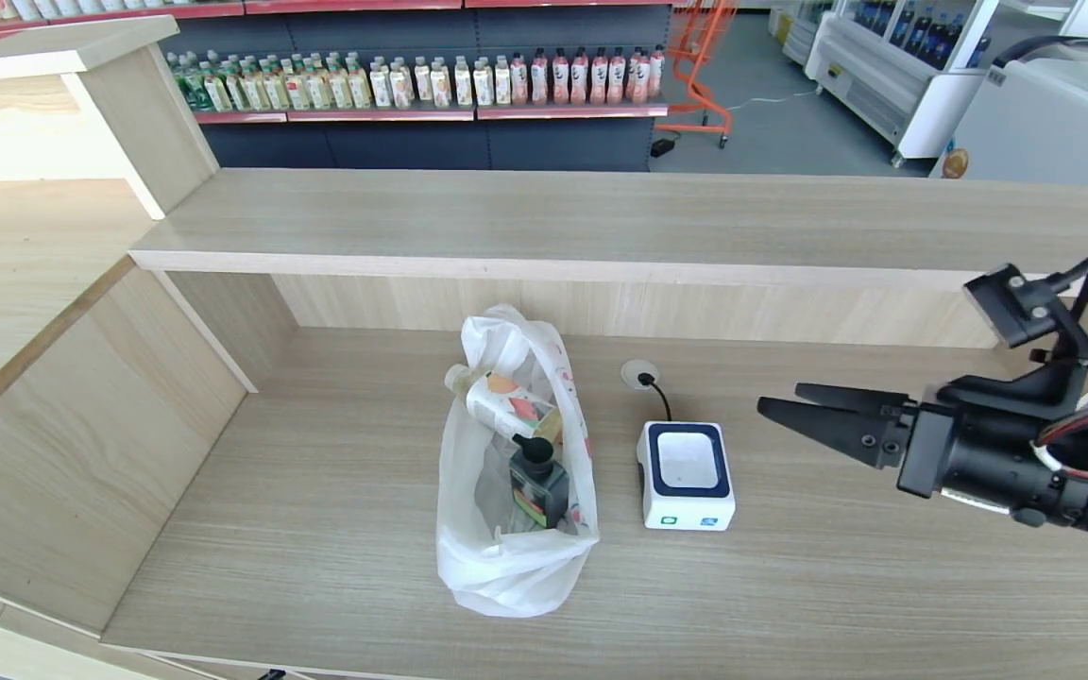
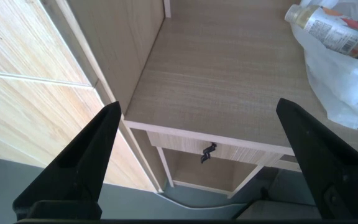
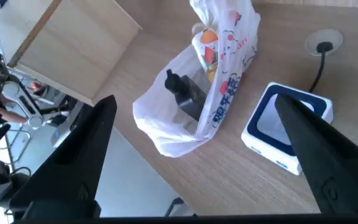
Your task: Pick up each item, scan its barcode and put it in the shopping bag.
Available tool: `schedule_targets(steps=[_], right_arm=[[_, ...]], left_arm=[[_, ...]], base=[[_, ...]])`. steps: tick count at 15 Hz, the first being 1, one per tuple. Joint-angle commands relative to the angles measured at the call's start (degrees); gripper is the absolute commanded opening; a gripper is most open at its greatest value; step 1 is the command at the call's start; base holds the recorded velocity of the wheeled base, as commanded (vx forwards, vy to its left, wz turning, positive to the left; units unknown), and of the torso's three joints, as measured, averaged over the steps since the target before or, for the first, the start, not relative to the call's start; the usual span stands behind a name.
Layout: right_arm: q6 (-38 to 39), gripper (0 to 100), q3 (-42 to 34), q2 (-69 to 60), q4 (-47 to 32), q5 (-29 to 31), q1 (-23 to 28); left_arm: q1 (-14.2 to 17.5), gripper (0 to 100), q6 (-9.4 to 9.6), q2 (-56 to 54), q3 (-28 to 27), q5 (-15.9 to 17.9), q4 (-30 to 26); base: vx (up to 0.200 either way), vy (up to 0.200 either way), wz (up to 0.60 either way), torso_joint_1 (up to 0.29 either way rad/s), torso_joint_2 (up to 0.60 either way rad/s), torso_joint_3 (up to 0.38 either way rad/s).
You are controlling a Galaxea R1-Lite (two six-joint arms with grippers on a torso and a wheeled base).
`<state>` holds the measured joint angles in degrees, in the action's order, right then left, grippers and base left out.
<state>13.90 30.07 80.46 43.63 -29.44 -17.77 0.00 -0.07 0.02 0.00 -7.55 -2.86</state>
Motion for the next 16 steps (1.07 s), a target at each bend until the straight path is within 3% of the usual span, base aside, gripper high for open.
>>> schedule_targets(steps=[1, 3, 4, 5, 9, 10, 12, 16], right_arm=[[-0.6, 100, -4.3, -18.0, -6.0, -0.5, 8.6], [-8.8, 100, -10.8, -32.3, -18.1, 1.8, 17.2], [-10.5, 100, -15.4, -41.3, -22.7, 8.9, 19.0], [-10.9, 100, -19.0, -49.8, -26.8, 17.0, 19.0], [-14.5, 100, -30.1, -73.8, -36.4, 35.3, 19.1], [-13.4, 100, -30.1, -77.0, -41.9, 35.5, 18.5], [-13.3, 100, -30.1, -79.6, -39.5, 35.1, 17.1], [-10.6, 100, -30.1, -80.5, -42.0, 35.1, 17.6]], left_arm=[[0.0, 100, -0.01, 0.0, 0.0, 0.0, 0.0], [0.0, 100, -0.01, 0.0, 0.0, 0.0, 0.0], [0.0, 100, -0.01, 0.0, 0.0, 0.0, 0.0], [0.0, 100, -0.01, 0.0, 0.0, 0.0, 0.0], [0.0, 100, -0.01, 0.0, 0.0, 0.0, 0.1], [0.0, 100, -0.01, 0.0, 0.0, 0.0, 0.1], [0.0, 100, -0.01, 0.0, 0.0, 0.0, 0.0], [0.0, 100, -0.01, 0.0, 0.0, 0.0, 0.0]], base=[[0.0, 0.0, 0.0, 0.0, 0.0, 0.0], [0.0, 0.0, 0.0, 0.0, 0.0, 0.0], [0.0, 0.0, 0.0, 0.0, 0.0, 0.0], [0.0, 0.0, 0.0, 0.0, 0.0, 0.0], [0.0, 0.0, 0.0, 0.0, 0.0, 0.0], [0.0, 0.0, 0.0, 0.0, 0.0, 0.0], [0.0, 0.0, 0.0, 0.0, 0.0, 0.0], [0.0, 0.0, 0.0, 0.0, 0.0, 0.0]])
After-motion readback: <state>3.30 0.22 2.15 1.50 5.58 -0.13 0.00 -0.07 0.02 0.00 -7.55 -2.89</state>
